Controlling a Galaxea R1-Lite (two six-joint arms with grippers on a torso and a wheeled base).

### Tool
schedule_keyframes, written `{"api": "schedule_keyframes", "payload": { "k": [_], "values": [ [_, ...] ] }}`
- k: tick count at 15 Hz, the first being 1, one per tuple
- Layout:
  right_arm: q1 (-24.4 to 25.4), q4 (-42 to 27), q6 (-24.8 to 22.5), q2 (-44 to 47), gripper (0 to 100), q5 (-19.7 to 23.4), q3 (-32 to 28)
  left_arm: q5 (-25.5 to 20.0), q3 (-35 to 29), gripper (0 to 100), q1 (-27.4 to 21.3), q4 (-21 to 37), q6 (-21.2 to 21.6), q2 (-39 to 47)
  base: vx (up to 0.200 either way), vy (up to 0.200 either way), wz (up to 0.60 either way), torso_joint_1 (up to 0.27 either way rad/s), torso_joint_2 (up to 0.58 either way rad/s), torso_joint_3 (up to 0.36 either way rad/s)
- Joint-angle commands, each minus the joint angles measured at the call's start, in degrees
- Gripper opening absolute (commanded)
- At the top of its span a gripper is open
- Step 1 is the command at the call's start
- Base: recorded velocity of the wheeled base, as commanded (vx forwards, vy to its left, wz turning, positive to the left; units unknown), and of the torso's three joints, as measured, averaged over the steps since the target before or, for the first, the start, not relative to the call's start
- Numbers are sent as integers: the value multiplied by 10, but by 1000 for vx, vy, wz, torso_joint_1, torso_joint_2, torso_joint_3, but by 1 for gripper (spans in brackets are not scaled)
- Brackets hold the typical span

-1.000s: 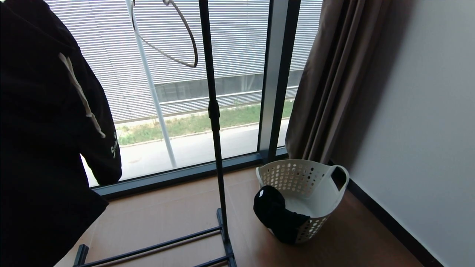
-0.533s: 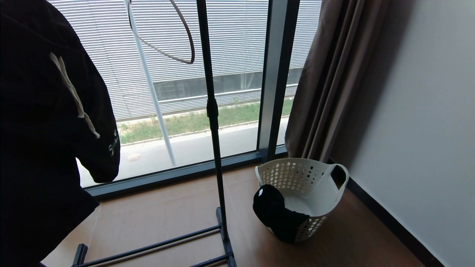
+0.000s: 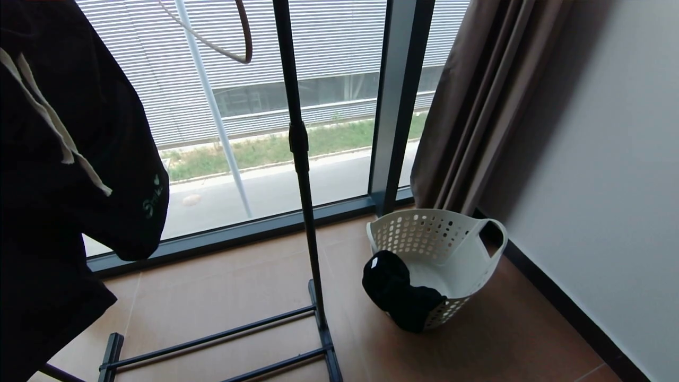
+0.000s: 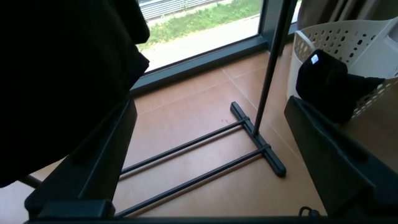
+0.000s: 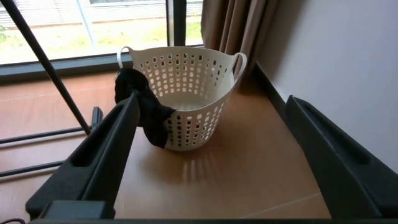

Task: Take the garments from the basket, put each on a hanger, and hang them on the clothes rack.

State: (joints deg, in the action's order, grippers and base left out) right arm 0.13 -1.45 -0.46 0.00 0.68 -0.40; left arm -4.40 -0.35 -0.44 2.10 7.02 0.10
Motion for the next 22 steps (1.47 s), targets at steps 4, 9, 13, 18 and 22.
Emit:
{"api": "schedule_keyframes", "payload": {
  "k": [4,9,13,18,22],
  "values": [
    [0,0,0,1,100,0,1,-3,0,100,0,0,2,1,0,0,0,2,1,-199],
    [0,0,0,1,100,0,1,-1,-1,100,0,0,2,1,0,0,0,3,3,-195],
    [0,0,0,1,100,0,0,-3,-1,100,0,0,3,1,0,0,0,2,1,-102],
    [0,0,0,1,100,0,1,-3,0,100,0,0,7,1,0,0,0,1,0,-38],
    [0,0,0,1,100,0,1,-3,-1,100,0,0,7,1,0,0,0,-1,6,-181]
  ]
}}
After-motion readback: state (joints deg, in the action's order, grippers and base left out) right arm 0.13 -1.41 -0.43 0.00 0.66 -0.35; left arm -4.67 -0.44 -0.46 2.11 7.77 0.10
